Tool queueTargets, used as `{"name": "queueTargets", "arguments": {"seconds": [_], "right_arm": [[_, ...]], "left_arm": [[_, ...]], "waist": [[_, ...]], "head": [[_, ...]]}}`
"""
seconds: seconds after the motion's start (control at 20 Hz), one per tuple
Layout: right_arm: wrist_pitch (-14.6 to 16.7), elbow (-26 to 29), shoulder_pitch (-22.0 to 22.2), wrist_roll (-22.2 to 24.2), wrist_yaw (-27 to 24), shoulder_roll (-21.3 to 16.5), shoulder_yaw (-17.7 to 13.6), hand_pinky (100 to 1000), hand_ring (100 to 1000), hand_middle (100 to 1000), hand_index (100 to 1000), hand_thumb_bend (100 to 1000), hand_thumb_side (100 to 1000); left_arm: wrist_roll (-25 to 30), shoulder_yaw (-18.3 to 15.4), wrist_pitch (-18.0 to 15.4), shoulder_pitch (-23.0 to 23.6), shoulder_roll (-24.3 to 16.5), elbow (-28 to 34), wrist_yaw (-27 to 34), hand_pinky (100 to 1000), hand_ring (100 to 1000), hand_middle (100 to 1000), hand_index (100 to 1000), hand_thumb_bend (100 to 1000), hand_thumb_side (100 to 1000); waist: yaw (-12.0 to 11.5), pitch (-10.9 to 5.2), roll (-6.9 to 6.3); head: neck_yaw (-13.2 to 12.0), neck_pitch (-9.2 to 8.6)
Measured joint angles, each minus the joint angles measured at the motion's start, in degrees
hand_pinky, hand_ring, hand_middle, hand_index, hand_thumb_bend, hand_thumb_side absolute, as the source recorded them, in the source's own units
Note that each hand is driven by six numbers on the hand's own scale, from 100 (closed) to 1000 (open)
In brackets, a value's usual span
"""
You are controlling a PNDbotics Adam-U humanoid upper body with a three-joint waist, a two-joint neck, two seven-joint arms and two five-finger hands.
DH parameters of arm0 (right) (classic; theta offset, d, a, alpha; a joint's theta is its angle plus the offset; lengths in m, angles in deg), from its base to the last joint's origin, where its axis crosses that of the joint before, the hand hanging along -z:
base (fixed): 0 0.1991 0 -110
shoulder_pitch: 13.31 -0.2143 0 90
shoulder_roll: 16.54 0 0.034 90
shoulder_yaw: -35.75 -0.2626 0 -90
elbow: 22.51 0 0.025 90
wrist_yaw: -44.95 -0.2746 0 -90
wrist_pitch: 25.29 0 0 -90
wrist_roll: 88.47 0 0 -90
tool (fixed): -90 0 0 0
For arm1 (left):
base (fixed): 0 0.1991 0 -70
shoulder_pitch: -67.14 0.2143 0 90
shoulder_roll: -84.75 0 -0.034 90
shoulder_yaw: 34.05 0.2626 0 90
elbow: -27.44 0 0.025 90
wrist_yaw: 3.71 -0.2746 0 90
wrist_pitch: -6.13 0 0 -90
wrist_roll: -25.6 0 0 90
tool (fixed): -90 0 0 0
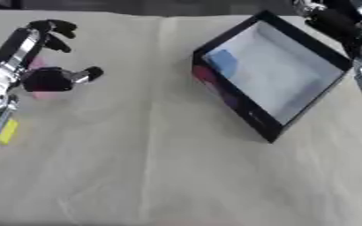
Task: Pick up the objects with one hand, pass them to the other hand, and then place them into the box on the other side of the table.
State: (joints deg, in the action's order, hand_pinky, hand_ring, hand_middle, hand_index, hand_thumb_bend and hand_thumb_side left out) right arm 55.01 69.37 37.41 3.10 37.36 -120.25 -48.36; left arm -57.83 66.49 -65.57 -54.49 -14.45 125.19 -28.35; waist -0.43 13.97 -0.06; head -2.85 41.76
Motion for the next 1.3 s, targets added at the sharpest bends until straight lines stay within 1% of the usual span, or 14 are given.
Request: {"name": "queueTargets", "arguments": {"seconds": [0.05,0.2,0.3,0.45,0.6,0.75,1.0,1.3], "right_arm": [[0.1,0.0,0.0,-0.1,-0.4,-0.2,-0.2,891,848,923,921,100,549],[0.1,0.5,0.5,-0.2,-1.3,-0.9,-0.6,891,849,926,925,100,548],[0.1,0.7,0.6,-0.4,-1.9,-1.1,-0.7,891,849,927,926,100,552],[0.1,0.8,0.9,-0.7,-2.6,-1.6,-1.1,892,850,928,934,100,558],[0.0,1.0,1.0,-1.0,-3.1,-2.1,-1.5,891,848,926,932,100,561],[-0.1,1.2,1.5,-1.3,-3.3,-2.5,-1.7,891,847,924,931,100,564],[-0.2,1.7,1.9,-1.4,-3.3,-2.5,-1.7,891,845,923,930,100,568],[-0.1,1.7,2.1,-1.5,-3.3,-2.9,-1.9,891,843,921,929,100,569]], "left_arm": [[0.5,-0.3,0.2,0.2,-0.8,0.0,0.0,780,659,716,842,671,353],[2.6,-0.9,0.3,1.1,-3.8,0.7,0.4,784,672,720,844,708,381],[4.6,-1.0,-0.2,1.9,-6.2,1.4,1.5,787,680,723,847,714,391],[8.3,-1.0,-1.5,3.7,-10.0,2.7,4.4,790,698,728,849,722,414],[12.1,-1.0,-3.1,5.7,-14.0,4.7,6.8,792,710,732,850,725,416],[14.7,-1.3,-4.2,7.0,-17.6,6.3,8.1,793,716,733,850,726,417],[17.0,-2.7,-5.4,8.7,-22.0,7.7,10.1,803,736,739,849,737,426],[20.4,-3.7,-8.5,9.5,-26.0,7.0,10.9,821,773,755,851,792,406]], "waist": [[0.0,-0.07,-0.06],[-0.3,-0.25,-0.35],[-0.4,-0.26,-0.56],[-0.4,-0.26,-0.61],[-0.5,-0.26,-0.64],[-0.7,-0.26,-0.64],[-0.7,-0.26,-0.64],[-0.7,-0.26,-0.64]], "head": [[0.0,0.02],[0.0,0.30],[0.0,0.48],[0.1,0.49],[0.1,0.52],[0.0,0.55],[-0.2,0.98],[-0.4,1.03]]}}
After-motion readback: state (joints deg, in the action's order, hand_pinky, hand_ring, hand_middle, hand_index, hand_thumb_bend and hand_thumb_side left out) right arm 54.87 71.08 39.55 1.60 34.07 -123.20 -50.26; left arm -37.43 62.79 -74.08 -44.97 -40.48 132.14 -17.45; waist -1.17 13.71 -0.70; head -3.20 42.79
